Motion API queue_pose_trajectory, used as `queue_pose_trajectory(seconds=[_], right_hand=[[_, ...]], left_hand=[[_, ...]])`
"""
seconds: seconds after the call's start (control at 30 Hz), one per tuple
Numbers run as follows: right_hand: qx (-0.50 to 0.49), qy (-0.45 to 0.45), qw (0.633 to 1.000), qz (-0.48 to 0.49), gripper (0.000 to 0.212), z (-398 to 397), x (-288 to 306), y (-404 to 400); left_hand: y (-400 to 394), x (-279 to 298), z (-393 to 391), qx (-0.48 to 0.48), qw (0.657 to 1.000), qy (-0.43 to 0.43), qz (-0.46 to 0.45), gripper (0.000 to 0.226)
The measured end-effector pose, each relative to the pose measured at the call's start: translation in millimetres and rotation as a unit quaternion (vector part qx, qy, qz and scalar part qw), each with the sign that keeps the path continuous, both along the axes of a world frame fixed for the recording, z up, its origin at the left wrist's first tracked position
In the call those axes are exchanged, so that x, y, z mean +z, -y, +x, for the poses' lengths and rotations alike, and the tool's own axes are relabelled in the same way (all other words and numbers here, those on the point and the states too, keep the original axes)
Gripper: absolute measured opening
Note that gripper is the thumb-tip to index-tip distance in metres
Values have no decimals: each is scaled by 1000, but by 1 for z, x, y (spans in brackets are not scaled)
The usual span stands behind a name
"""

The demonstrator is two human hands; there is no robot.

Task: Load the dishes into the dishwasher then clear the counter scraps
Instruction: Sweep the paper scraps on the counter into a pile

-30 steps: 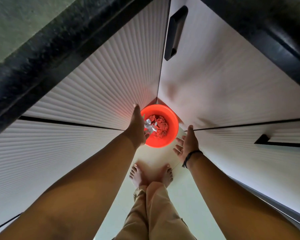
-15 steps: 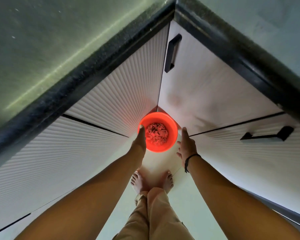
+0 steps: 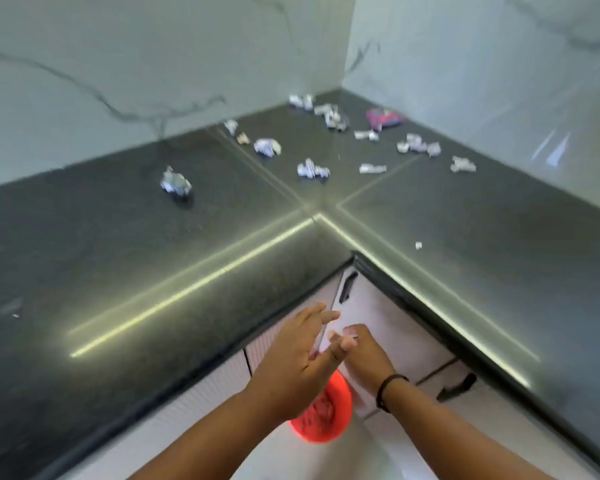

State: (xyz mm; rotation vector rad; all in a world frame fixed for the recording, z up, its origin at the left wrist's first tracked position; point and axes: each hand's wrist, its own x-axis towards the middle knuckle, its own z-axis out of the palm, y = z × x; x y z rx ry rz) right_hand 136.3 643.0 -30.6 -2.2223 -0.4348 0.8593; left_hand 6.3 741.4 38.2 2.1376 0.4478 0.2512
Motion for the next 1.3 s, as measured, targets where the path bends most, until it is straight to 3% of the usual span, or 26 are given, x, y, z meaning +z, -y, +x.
queue_pose_trajectory(seconds=[0.1, 0.23, 0.37, 0.47, 0.57, 0.67, 0.77, 0.87, 0.93, 1.03, 1.3], right_hand=[[95, 104, 990, -19, 43, -11, 44, -22], [172, 217, 961, -15, 31, -15, 78, -44], [198, 289, 936, 28, 14, -1, 101, -59], [228, 370, 900, 5, 15, 21, 107, -67], [223, 419, 880, -38, 19, 41, 113, -75], [200, 456, 858, -126, 36, 60, 111, -78], [102, 442, 867, -205, 66, 88, 98, -77], [-50, 320, 910, -257, 108, 115, 82, -68], [-102, 247, 929, -257, 123, 130, 73, -68], [-94, 237, 936, -244, 132, 151, 64, -81], [17, 281, 944, -171, 131, 217, 69, -117]], left_hand=[[-33, 37, -17, 43, 992, 61, 106, 82], [-86, 54, -35, 122, 973, 44, 189, 80], [-129, 51, -47, 188, 951, -56, 240, 109], [-152, 44, -50, 214, 930, -134, 266, 124], [-170, 38, -49, 212, 908, -190, 307, 126], [-183, 34, -43, 203, 901, -219, 316, 110], [-201, 29, -23, 209, 896, -237, 312, 92], [-221, 24, 0, 224, 891, -250, 304, 88], [-234, 21, 18, 245, 889, -254, 293, 90], [-257, 16, 49, 288, 887, -238, 272, 94], [-307, 5, 111, 385, 870, -235, 200, 109]])
